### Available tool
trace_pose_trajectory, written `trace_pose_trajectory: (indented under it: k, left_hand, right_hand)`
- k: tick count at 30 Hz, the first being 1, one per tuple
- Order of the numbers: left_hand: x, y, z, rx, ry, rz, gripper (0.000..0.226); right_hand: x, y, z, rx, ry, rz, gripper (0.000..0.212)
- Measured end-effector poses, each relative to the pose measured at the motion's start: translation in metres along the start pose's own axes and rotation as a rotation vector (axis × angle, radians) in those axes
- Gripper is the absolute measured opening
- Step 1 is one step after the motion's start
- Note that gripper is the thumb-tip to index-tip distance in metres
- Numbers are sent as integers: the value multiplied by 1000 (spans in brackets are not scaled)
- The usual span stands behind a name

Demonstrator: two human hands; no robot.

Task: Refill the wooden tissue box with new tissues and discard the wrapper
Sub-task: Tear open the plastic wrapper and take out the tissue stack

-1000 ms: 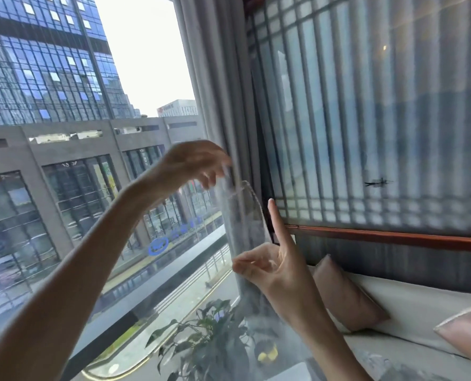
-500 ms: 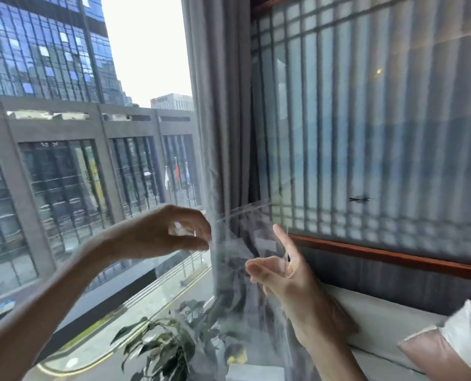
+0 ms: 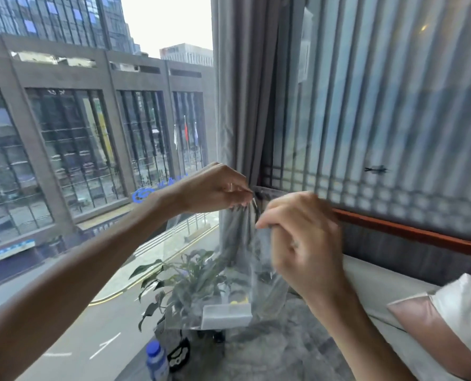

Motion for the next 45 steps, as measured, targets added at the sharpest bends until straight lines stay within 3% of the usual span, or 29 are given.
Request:
trace_pose_trajectory:
  k: [3, 6, 10, 13, 16, 19, 25, 28, 33, 36, 38, 40, 42, 45]
  left_hand:
    - [10, -5, 11, 26, -33, -19, 44]
    - [26, -2, 15, 86, -81, -93, 40]
    - [63, 9, 28, 215, -190, -170, 45]
    - [102, 32, 36, 261, -224, -164, 41]
    - [153, 71, 41, 131, -178, -177, 37]
    - [212, 127, 50, 119, -139, -259, 26]
    - [303, 208, 65, 174, -280, -381, 30]
    - [326, 219, 70, 98, -318, -357, 33]
    - [337, 219, 77, -3, -338, -284, 35]
    - [338, 218, 91, 64, -326, -302, 39]
    - [341, 219, 103, 103, -303, -333, 46]
    - [343, 216, 112, 129, -271, -326, 49]
    - [344, 212, 120, 161, -246, -290, 44]
    - [346, 209, 124, 201, -215, -276, 37]
  right_hand:
    - [8, 32, 4, 322, 98, -374, 13]
    - [27, 45, 24, 456, 117, -614, 32]
    - [54, 55, 36, 397, 81, -863, 24]
    - [88, 54, 38, 212, 212, -1055, 10]
    - [149, 46, 32, 144, 263, -1135, 8]
    - [224, 39, 19, 171, 198, -1218, 9]
    - [338, 14, -4, 85, 261, -1395, 15]
    - [365, -7, -21, 66, 274, -1447, 23]
    - [383, -38, -46, 59, 290, -1673, 29]
    - [375, -44, -59, 107, 334, -1643, 35]
    - [375, -37, -64, 121, 497, -1587, 54]
    - [380, -11, -63, 159, 635, -1647, 50]
    - [403, 24, -55, 270, 629, -1763, 30]
    - [456, 71, -41, 383, 458, -1939, 29]
Point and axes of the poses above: each hand's wrist, its own x-axis away from the middle knuckle, its own y-axis out of the palm, z = x × y, the point moved 4 cm from there along -x, towards the middle knuckle, and after that the axes turned 5 degrees about z, right-handed, at the moved point
